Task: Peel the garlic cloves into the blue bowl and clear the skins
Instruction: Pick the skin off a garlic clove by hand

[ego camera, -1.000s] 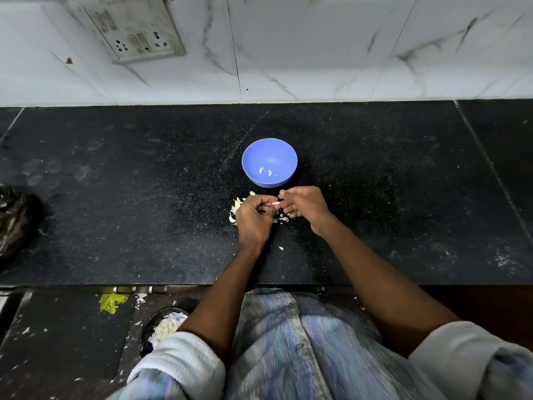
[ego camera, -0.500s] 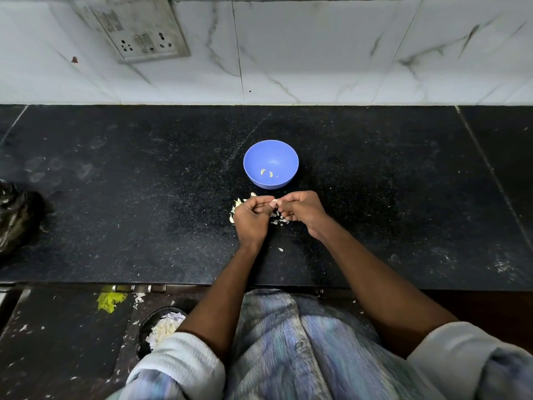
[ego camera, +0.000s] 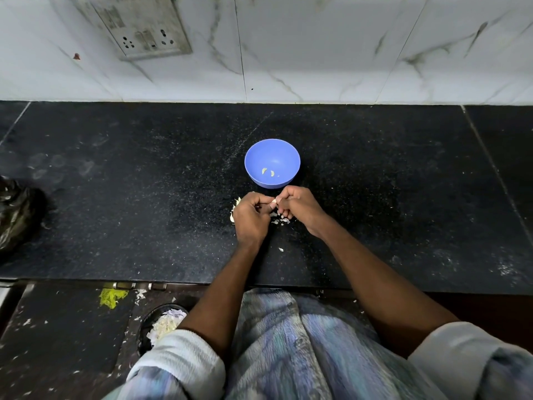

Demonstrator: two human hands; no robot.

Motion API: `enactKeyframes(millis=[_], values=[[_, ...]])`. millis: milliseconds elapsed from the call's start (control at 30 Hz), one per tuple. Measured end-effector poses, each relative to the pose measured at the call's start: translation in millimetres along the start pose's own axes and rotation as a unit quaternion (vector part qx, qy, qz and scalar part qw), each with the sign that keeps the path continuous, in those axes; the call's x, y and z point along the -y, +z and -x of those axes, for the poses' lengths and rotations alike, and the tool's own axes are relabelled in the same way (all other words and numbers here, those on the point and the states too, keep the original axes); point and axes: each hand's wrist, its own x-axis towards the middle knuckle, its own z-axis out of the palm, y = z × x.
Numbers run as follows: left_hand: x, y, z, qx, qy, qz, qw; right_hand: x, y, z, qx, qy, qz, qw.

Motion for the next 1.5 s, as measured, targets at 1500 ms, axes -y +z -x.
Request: enactKeyframes(millis=[1500], values=[[-9, 0, -22, 0.113, -0.512, 0.36, 0.772, -13, -1, 0, -0.034, -0.192, 0.124, 0.973]])
